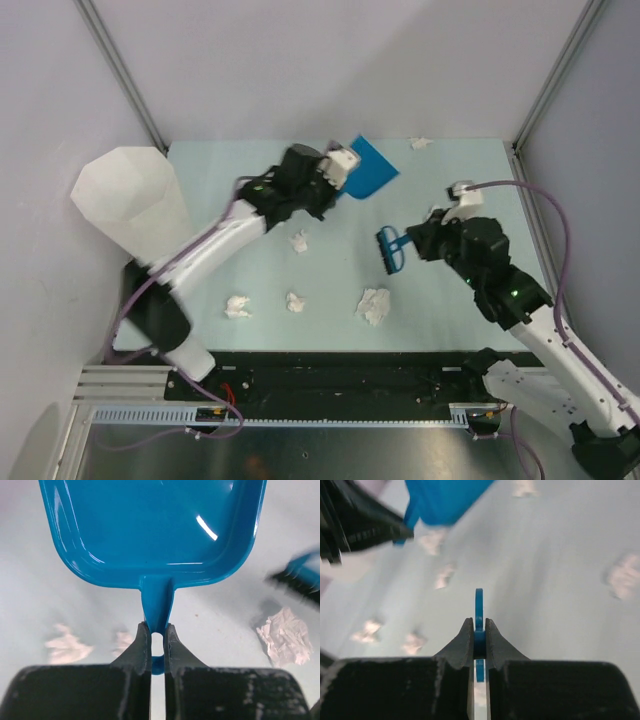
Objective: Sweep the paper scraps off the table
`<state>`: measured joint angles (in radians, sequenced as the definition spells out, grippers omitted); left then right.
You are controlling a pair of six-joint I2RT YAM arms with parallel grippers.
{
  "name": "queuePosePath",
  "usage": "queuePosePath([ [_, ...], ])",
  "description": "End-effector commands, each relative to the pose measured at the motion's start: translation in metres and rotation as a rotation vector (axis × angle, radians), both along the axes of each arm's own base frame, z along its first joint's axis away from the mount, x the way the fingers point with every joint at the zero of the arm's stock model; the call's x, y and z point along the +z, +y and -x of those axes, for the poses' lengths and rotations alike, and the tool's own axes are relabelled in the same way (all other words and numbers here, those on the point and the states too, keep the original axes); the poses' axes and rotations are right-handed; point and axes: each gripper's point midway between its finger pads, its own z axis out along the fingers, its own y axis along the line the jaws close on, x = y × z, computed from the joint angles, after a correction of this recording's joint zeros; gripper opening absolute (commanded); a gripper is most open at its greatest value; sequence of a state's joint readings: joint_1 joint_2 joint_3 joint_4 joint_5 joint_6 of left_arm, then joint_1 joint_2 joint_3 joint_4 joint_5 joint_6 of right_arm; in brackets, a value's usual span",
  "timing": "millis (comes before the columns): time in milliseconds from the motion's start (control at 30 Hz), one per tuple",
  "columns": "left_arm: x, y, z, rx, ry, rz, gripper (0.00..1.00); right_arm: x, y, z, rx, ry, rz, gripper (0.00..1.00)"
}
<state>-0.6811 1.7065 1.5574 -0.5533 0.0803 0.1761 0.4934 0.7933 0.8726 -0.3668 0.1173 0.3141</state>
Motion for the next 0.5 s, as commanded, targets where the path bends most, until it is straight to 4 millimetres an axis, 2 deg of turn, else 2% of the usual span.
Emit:
queuePosePath([
  [0,0.084,0.066,0.015,0.045,-0.251,0.0,0.0,0.05,0.062,0.018,0.154,-0.133,-0.113,0.0],
  [33,0.09,0.083,0.015,0.092,-0.278,-0.021,0.0,0.051,0.096,0.039,0.258,-0.138,-0.127,0.0],
  [67,0.092,0.104,0.015,0.141,-0.291,-0.039,0.0,0.051,0.113,0.045,0.291,-0.151,-0.124,0.0],
  [100,0.109,0.12,0.024,0.166,-0.33,-0.025,0.0,0.054,0.14,0.045,0.313,-0.184,-0.136,0.0],
  [133,0.116,0.132,0.028,0.19,-0.352,-0.026,0.0,0.056,0.173,0.067,0.411,-0.202,-0.154,0.0],
  [167,0.119,0.15,0.028,0.238,-0.365,-0.039,0.0,0.058,0.193,0.077,0.463,-0.238,-0.149,0.0],
  [200,0.128,0.163,0.037,0.26,-0.379,-0.036,0.0,0.057,0.224,0.079,0.501,-0.259,-0.179,0.0],
  [233,0.131,0.174,0.039,0.284,-0.381,-0.04,0.0,0.058,0.244,0.092,0.555,-0.263,-0.205,0.0],
  [267,0.13,0.189,0.04,0.322,-0.369,-0.052,0.0,0.071,0.263,0.099,0.611,-0.265,-0.26,0.0],
  [300,0.136,0.199,0.046,0.346,-0.383,-0.041,0.0,0.078,0.28,0.102,0.64,-0.271,-0.316,0.0],
  [333,0.137,0.206,0.047,0.363,-0.381,-0.044,0.0,0.057,0.304,0.1,0.669,-0.231,-0.302,0.0],
  [367,0.134,0.218,0.05,0.391,-0.37,-0.059,0.0,0.049,0.321,0.103,0.711,-0.213,-0.317,0.0],
  [400,0.134,0.223,0.052,0.407,-0.369,-0.061,0.0,0.064,0.335,0.102,0.714,-0.212,-0.388,0.0],
  [433,0.136,0.229,0.056,0.419,-0.377,-0.061,0.0,0.028,0.359,0.096,0.718,-0.152,-0.346,0.0],
  [467,0.132,0.239,0.056,0.448,-0.367,-0.072,0.0,0.021,0.372,0.096,0.738,-0.129,-0.35,0.0],
])
